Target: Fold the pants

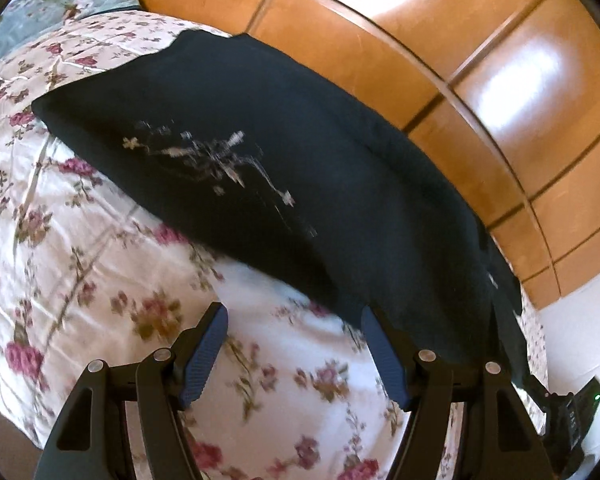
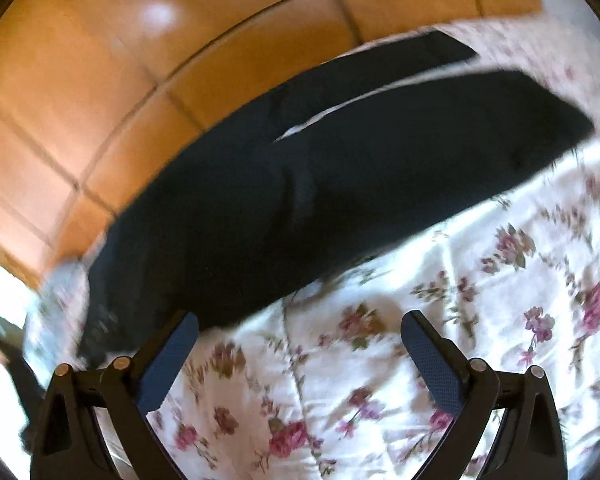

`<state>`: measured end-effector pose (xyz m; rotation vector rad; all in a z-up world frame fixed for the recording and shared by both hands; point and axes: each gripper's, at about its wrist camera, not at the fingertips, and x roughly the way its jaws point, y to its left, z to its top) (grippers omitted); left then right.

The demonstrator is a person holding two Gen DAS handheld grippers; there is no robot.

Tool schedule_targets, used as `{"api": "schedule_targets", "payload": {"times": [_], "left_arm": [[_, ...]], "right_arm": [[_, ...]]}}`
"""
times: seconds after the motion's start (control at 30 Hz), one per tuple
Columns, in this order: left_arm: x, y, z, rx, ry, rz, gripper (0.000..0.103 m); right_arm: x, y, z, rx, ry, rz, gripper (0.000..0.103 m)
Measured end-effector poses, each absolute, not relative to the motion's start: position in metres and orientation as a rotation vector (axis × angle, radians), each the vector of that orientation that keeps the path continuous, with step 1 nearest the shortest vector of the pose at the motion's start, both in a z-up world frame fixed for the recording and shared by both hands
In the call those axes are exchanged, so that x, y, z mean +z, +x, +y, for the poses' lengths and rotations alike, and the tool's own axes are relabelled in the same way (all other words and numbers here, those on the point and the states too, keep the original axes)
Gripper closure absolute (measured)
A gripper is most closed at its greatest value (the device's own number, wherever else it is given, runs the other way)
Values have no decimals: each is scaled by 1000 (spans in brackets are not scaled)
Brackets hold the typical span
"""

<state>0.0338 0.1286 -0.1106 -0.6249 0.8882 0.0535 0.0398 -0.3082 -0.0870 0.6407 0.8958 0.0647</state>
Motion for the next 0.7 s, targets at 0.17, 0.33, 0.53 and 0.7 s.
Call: {"api": "schedule_targets", "payload": {"times": [0.17, 0.33, 0.53, 0.7], "left_arm": [[-114, 40, 149, 93, -638, 826, 33], [-120, 44, 173, 134, -673, 789, 34], [-126, 41, 197, 137, -733, 719, 34], [-129, 49, 205, 129, -780, 690, 33]], "right_arm": [[-104, 45, -353, 74, 895, 828, 26], [-110, 51, -378, 60, 1006, 754, 40], [-125, 60, -401, 62, 1109, 681, 74], [-139, 60, -407, 104, 1097, 674, 96]]}}
